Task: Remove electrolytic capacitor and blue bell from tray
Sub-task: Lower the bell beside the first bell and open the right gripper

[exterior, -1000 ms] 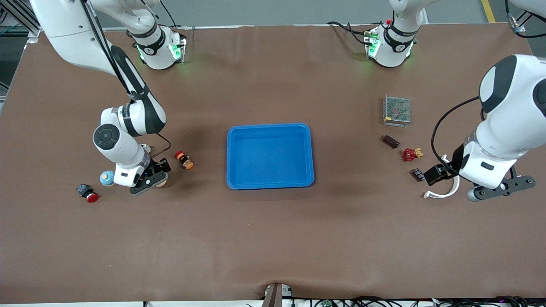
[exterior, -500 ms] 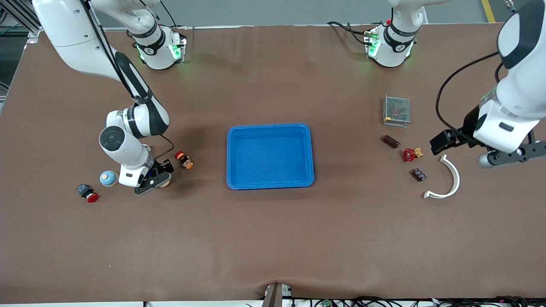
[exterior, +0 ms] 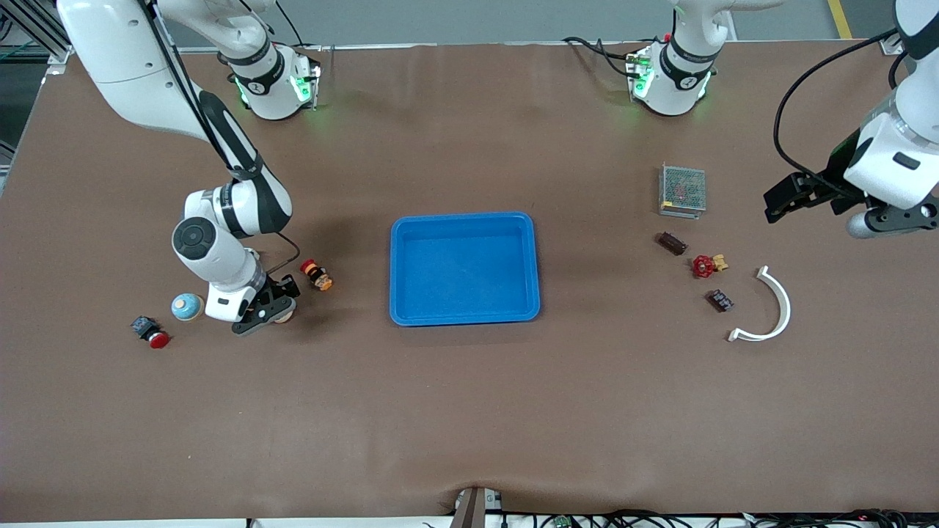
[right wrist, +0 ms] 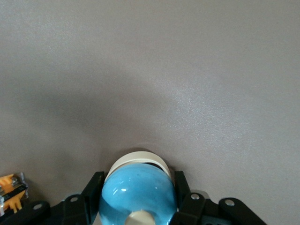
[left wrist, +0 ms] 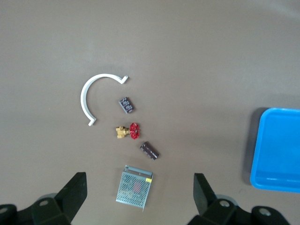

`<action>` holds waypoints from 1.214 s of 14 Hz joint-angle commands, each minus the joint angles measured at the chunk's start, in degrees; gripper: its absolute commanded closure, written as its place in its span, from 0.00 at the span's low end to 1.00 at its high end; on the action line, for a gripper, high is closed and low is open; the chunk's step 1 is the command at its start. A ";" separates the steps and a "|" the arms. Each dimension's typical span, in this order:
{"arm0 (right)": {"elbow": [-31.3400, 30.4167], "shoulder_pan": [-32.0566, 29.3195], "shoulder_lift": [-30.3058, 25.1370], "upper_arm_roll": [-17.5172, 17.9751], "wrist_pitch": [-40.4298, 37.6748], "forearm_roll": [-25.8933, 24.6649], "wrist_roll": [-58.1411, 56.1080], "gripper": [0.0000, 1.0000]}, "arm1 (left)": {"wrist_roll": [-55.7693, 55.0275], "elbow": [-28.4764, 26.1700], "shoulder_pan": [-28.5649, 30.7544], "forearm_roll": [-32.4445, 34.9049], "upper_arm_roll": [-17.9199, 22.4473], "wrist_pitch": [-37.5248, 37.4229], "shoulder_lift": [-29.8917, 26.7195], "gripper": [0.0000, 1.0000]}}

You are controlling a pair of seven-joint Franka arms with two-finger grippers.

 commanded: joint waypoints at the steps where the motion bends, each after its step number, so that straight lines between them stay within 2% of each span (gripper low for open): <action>1: -0.48 -1.53 0.08 1.02 1.14 -1.09 -0.51 0.34 | 2.74 -2.66 -1.55 -0.91 1.68 -0.95 -3.51 0.00; 2: -0.48 -1.62 0.08 1.02 1.14 -1.09 -0.51 0.22 | 2.75 -3.45 -2.25 -0.82 2.03 -0.95 -4.39 0.00; 3: -0.39 -1.62 0.08 1.02 1.14 -1.09 -0.51 0.00 | 2.75 -3.72 -2.43 -0.47 2.21 -0.95 -5.10 0.00; 10: 0.40 -1.18 -1.06 1.11 -0.88 -0.74 1.07 0.00 | 2.93 -2.14 -1.90 -0.21 2.30 -0.95 -4.58 0.00; 14: 4.00 0.48 -5.27 1.55 -14.03 -0.74 6.33 0.00 | 3.98 -1.26 -1.73 -0.12 2.47 -1.13 -3.88 0.00; 17: 4.53 3.29 -10.18 1.55 -23.36 -0.74 11.52 0.00 | 3.98 -1.26 -1.81 -0.03 2.56 -1.22 -3.88 0.00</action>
